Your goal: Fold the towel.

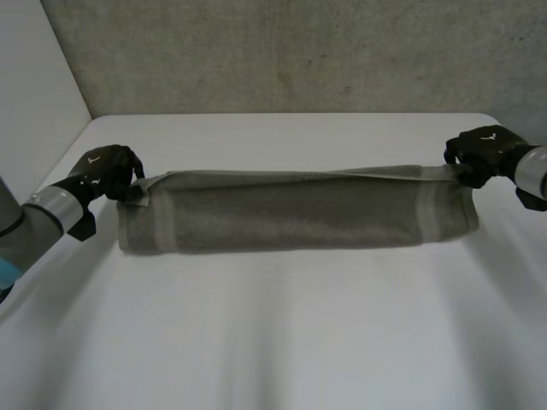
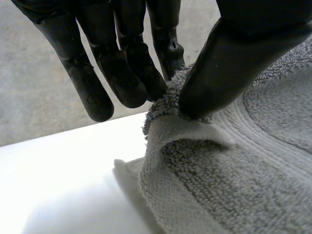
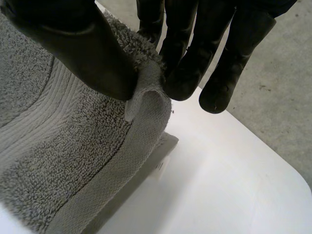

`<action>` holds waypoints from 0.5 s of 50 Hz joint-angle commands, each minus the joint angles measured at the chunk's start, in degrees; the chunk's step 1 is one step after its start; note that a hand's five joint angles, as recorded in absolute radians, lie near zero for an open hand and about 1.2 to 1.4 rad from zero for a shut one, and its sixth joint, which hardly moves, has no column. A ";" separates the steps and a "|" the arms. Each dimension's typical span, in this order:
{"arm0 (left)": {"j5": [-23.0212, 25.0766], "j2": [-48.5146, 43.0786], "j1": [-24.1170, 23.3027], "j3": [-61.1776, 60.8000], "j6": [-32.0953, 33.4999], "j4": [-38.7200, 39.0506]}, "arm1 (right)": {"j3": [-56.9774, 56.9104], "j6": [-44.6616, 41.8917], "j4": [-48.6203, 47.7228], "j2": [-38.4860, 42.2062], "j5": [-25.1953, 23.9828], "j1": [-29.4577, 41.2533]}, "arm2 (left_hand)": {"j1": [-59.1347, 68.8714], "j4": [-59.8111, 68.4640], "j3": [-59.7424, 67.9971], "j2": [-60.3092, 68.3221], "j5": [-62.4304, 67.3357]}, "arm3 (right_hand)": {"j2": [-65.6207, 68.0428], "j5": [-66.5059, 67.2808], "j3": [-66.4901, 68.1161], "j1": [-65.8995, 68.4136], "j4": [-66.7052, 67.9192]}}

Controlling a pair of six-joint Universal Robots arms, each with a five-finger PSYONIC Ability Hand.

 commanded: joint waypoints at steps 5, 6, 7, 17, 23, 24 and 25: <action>-5.07 -12.80 -2.66 18.61 0.01 -7.38 | -13.02 8.67 -5.25 11.08 10.36 3.21 | 8.33 1.89 2.71 3.12 7.38 | 5.54 4.32 2.92 5.14 3.16; -5.50 -14.02 -3.27 20.52 0.01 -8.08 | -13.89 8.93 -5.77 12.21 11.23 3.29 | 8.33 1.89 2.71 3.12 7.38 | 5.54 4.32 2.92 5.14 3.16; -5.51 -14.03 -3.27 20.54 0.01 -8.09 | -13.90 8.93 -5.78 12.22 11.24 3.30 | 8.33 1.89 2.71 3.12 7.38 | 5.54 4.32 2.92 5.14 3.16; -7.08 -18.16 -5.56 27.04 0.01 -9.58 | -20.04 8.93 -6.04 18.63 14.13 6.11 | -2.19 -8.62 -7.81 -7.40 -3.14 | 5.54 4.32 2.92 5.14 3.16; -10.51 -18.25 -5.91 27.75 0.10 -9.84 | -21.45 8.76 -5.95 20.48 15.28 6.54 | -45.55 -51.98 -51.16 -50.75 -46.50 | -64.46 -65.68 -67.08 -64.86 -66.84; -10.52 -18.25 -5.91 27.75 0.10 -9.84 | -21.45 8.76 -5.95 20.48 15.28 6.55 | -45.65 -52.08 -51.26 -50.85 -46.60 | -64.46 -65.68 -67.08 -64.86 -66.84; -11.30 -17.99 -6.00 27.57 0.10 -9.84 | -21.71 8.93 -5.95 20.48 15.28 7.07 | -56.14 -62.57 -61.76 -61.34 -57.09 | -64.46 -65.68 -67.08 -64.86 -66.84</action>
